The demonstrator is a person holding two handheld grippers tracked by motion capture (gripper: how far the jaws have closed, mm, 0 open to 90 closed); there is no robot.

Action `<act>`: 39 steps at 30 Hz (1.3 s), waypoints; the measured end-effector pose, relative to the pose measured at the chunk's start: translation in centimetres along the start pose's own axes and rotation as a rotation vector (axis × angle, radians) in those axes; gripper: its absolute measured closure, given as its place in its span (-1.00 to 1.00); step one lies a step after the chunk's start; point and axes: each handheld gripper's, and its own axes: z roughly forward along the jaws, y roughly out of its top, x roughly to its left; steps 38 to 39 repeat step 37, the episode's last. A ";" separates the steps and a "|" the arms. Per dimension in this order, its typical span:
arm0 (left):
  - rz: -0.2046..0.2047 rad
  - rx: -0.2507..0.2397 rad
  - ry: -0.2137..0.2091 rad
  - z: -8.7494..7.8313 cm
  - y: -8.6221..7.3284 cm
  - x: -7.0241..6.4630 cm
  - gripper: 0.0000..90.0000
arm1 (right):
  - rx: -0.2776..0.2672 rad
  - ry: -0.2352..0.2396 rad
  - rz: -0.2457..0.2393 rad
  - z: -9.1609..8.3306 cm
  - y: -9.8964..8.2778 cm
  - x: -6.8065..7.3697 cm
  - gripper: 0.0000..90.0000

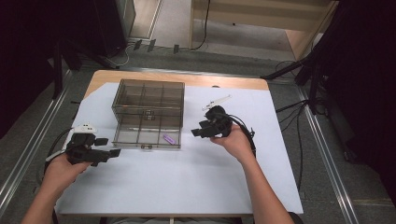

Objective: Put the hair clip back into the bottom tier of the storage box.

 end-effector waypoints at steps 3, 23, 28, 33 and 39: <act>0.006 0.002 -0.003 0.0 0.1 0.0 -0.44 | -0.002 -0.011 0.011 -0.1 -0.3 -0.6 0.07; 0.006 -0.005 -0.006 0.1 0.2 0.0 -0.45 | 0.011 -0.033 0.027 0.3 -0.6 -0.9 0.06; -0.005 -0.009 -0.008 0.1 0.2 0.0 -0.47 | 0.020 -0.034 0.028 0.5 -0.6 -0.9 0.05; -0.001 -0.005 -0.008 0.2 0.2 0.0 -0.48 | 0.019 -0.032 0.020 0.6 -0.5 -0.8 0.03; -0.005 -0.011 -0.003 0.1 0.2 0.0 -0.48 | 0.029 -0.034 0.035 0.9 -0.7 -1.1 0.02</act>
